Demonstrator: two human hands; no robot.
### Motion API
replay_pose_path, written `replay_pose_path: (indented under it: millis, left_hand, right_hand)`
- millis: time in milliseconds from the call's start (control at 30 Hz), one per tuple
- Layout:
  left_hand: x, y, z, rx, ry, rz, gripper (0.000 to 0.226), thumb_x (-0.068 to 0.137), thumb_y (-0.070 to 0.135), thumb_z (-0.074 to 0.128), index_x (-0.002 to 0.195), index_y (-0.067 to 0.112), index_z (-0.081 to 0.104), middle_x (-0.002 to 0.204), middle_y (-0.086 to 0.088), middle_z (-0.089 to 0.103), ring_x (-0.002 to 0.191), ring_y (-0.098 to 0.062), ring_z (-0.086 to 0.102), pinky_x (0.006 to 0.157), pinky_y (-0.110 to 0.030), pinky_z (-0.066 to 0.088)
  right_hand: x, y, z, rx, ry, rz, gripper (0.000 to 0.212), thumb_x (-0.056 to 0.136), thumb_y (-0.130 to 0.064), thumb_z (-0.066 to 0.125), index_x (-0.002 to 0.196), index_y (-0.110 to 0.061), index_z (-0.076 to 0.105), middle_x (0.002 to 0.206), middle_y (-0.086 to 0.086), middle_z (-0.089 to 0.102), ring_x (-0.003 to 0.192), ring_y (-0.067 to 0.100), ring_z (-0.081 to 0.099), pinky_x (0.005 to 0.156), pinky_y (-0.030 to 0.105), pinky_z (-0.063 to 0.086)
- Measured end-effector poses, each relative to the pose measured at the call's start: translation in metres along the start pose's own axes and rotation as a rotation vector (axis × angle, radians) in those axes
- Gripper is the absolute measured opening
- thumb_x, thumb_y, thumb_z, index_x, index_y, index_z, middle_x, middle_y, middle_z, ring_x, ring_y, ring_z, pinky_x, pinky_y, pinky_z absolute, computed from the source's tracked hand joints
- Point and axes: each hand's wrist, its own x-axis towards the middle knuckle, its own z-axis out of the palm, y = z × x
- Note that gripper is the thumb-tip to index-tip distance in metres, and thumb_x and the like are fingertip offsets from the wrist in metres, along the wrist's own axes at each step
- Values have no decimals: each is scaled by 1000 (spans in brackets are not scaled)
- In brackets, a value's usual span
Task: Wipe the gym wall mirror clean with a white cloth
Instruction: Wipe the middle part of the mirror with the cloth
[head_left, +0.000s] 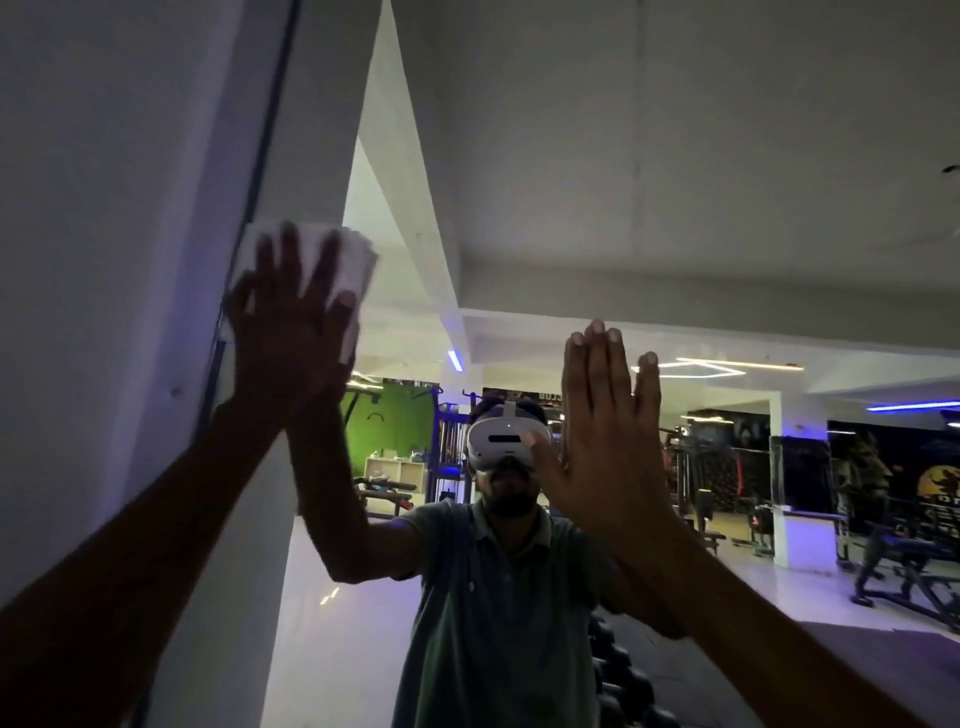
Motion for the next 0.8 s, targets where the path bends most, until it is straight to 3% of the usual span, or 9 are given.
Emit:
replay_pose_path:
  millis: [100, 267, 333, 367, 400, 467, 633, 700, 800]
  left_hand:
    - [-22, 45, -5, -80, 9, -185, 61, 110, 53, 5, 168, 34, -2, 176, -16, 2, 162, -38, 3, 124, -61, 19]
    - [-50, 90, -26, -185, -90, 620, 58, 113, 41, 28, 166, 17, 30, 173, -18, 17, 160, -23, 22, 124, -42, 22]
    - [-28, 40, -32, -413, -79, 273, 49, 114, 20, 36, 157, -2, 39, 167, -27, 28, 145, 8, 39, 114, -19, 34]
    - [-20, 16, -34, -360, -54, 81, 49, 116, 22, 32, 159, -2, 36, 167, -28, 27, 146, 9, 37, 113, -19, 35]
    - [-22, 3, -32, -277, -41, -58, 55, 117, 34, 24, 164, 6, 29, 170, -24, 23, 155, -5, 30, 117, -30, 34]
    - [-49, 18, -22, 6, -9, -36, 63, 113, 48, 10, 169, 20, 11, 174, -21, 10, 162, -34, 12, 122, -53, 27]
    - [-115, 56, -22, -9, -186, 662, 65, 109, 52, 23, 168, 25, 22, 175, -14, 14, 162, -36, 14, 124, -55, 22]
    - [-94, 14, -18, 39, -132, 518, 65, 110, 54, 21, 168, 25, 21, 174, -16, 19, 160, -35, 20, 118, -53, 30]
    - [-84, -10, -18, 25, -72, -24, 66, 110, 56, 16, 169, 26, 13, 176, -13, 10, 162, -31, 12, 123, -54, 27]
  right_hand:
    - [2, -4, 1, -5, 3, 8, 97, 100, -69, 22, 167, -1, 2, 175, 23, -3, 163, 39, -3, 126, 68, 9]
    - [1, -1, 0, 2, -2, -5, 97, 101, -68, 27, 167, -1, 3, 175, 22, -5, 163, 38, -4, 127, 68, 9]
    - [-1, -2, 0, 1, -10, -8, 98, 101, -68, 29, 167, -1, 3, 175, 22, -5, 163, 38, -4, 127, 67, 9]
    - [0, -2, 0, -3, -12, -6, 98, 100, -68, 30, 167, -1, 2, 175, 22, -5, 163, 38, -5, 127, 67, 9]
    - [0, -3, 0, -5, -15, 1, 99, 100, -67, 30, 167, -1, 2, 175, 22, -5, 163, 38, -5, 127, 67, 9]
    - [2, -4, -1, -10, -19, 14, 99, 100, -68, 29, 167, 0, 2, 175, 22, -5, 163, 38, -5, 127, 67, 9]
    - [-30, -25, -1, 67, -2, -10, 95, 102, -66, 36, 167, -1, 10, 174, 25, -1, 162, 42, -2, 127, 68, 10]
    - [-45, -32, 0, 88, 3, -28, 91, 103, -64, 35, 167, -2, 15, 175, 23, 3, 163, 40, 1, 127, 67, 12]
    - [-46, -32, 0, 91, -6, 2, 91, 103, -64, 36, 167, -3, 16, 175, 22, 3, 163, 39, 1, 128, 65, 11]
